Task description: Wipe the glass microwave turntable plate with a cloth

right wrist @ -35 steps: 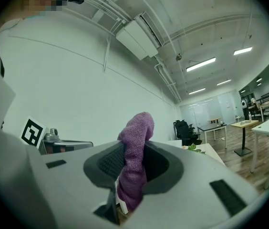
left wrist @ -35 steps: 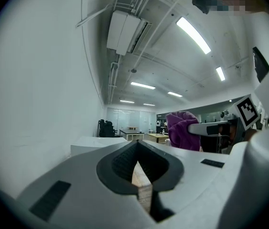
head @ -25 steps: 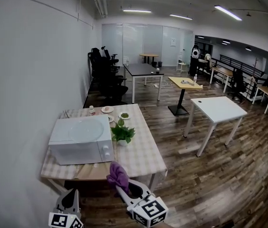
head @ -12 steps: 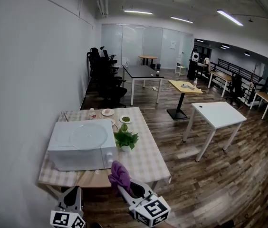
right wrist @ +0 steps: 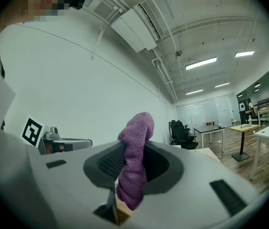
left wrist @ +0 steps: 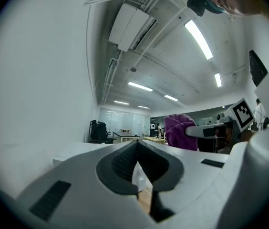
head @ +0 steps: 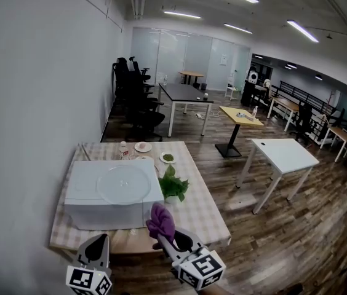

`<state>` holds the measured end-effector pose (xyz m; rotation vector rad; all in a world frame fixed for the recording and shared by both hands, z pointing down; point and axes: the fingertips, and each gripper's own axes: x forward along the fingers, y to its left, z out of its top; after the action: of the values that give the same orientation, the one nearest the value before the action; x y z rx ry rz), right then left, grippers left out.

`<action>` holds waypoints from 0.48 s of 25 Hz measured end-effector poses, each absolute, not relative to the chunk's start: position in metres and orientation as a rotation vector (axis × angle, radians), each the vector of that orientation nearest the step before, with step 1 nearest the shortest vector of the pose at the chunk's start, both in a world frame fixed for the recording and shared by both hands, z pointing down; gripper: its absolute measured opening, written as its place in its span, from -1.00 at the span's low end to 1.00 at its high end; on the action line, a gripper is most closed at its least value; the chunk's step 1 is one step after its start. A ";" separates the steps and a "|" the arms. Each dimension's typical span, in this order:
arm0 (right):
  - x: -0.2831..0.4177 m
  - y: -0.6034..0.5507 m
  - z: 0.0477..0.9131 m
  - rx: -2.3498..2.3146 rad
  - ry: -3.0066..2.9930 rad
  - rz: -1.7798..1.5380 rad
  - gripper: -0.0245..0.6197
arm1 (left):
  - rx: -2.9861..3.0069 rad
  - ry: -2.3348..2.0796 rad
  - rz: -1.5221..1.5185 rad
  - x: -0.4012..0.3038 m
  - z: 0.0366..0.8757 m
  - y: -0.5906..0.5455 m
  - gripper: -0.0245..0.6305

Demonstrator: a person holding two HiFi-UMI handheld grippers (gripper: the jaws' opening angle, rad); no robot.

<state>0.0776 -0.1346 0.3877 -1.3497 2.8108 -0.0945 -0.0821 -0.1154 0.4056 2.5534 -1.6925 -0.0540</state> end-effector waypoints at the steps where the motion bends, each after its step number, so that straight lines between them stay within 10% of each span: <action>1: 0.072 -0.142 0.390 -1.357 2.811 -0.099 -0.62 | 2.564 -1.681 -0.048 -0.086 0.407 -0.123 -0.90; 12: 0.042 -0.223 0.394 -1.490 2.803 -0.081 -0.61 | 2.695 -1.532 -0.102 -0.121 0.404 -0.187 -0.90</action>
<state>0.0424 -0.2226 0.3940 -1.4900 2.8031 -0.0812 -0.1210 -0.1874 0.4039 2.6951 -1.5318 -0.1017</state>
